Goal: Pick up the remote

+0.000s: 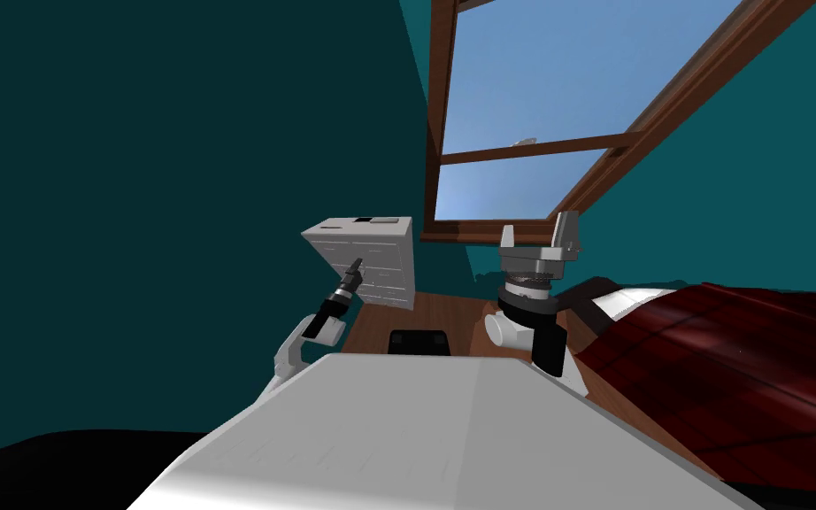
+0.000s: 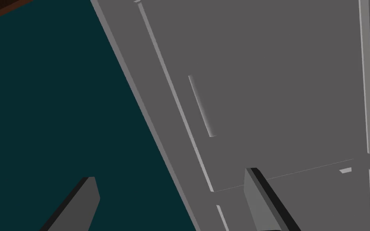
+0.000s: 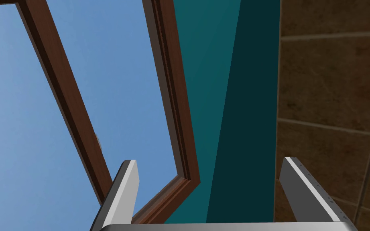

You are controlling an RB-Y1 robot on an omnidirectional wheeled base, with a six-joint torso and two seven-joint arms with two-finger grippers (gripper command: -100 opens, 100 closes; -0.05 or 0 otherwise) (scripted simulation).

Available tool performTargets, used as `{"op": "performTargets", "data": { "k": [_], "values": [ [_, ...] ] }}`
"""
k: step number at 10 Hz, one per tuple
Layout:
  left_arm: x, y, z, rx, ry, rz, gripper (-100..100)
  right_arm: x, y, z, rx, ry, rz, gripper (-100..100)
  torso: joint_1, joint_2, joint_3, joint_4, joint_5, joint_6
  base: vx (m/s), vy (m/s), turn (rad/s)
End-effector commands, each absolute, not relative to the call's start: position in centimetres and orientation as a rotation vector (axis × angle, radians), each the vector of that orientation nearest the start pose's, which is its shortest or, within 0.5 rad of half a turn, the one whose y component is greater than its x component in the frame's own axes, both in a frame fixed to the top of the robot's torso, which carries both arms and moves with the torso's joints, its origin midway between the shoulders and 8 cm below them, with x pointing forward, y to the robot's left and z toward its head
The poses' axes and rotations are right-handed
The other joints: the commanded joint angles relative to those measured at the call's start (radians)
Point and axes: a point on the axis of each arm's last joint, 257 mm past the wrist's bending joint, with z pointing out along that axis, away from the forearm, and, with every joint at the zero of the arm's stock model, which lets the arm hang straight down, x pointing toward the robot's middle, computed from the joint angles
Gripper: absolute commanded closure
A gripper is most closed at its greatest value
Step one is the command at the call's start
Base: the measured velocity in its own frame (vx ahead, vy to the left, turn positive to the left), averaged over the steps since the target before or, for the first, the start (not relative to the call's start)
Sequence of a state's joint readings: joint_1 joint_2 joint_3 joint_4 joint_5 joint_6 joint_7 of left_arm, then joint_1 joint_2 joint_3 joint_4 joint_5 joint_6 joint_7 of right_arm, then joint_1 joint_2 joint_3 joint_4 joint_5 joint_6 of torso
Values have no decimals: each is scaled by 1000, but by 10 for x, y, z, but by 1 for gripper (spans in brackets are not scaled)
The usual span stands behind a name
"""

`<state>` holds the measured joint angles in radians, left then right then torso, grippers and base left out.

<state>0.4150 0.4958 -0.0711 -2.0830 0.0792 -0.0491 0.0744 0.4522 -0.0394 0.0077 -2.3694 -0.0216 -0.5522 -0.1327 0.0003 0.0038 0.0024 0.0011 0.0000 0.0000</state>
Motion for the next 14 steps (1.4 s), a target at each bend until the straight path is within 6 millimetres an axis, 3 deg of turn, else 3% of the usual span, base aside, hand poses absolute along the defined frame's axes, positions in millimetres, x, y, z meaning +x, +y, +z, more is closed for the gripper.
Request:
{"op": "performTargets", "data": {
  "k": [1,5,9,10,12,13,14],
  "values": [
    [428,277,-158,-851,1395,-1127,-100,316,-263,86,535,475,1510,0,0,0,0,0,0,0,-20,3,3],
    [439,307,-196,-899,1542,-996,-100,316,-263,86,535,475,1510,0,-1,-1,-1,0,0,0,-43,-5,-41],
    [443,329,-215,-932,1616,-908,-100,316,-263,86,535,475,1510,0,0,-3,-2,-1,0,0,-19,-4,-22],
    [449,348,-224,-950,1654,-854,-100,316,-263,86,535,475,1510,0,0,-3,-2,-1,0,0,-21,-6,-68],
    [447,354,-231,-964,1680,-817,-100,316,-263,86,535,475,1510,0,0,-3,-2,-1,0,0,-17,-3,-17],
    [452,375,-238,-990,1712,-760,-100,316,-263,86,535,475,1510,0,0,-3,-2,-1,0,0,-16,-6,-70],
    [451,381,-241,-992,1731,-729,-100,316,-263,86,535,475,1510,0,0,-3,-2,-1,0,0,-17,-6,-47]
  ]
}}
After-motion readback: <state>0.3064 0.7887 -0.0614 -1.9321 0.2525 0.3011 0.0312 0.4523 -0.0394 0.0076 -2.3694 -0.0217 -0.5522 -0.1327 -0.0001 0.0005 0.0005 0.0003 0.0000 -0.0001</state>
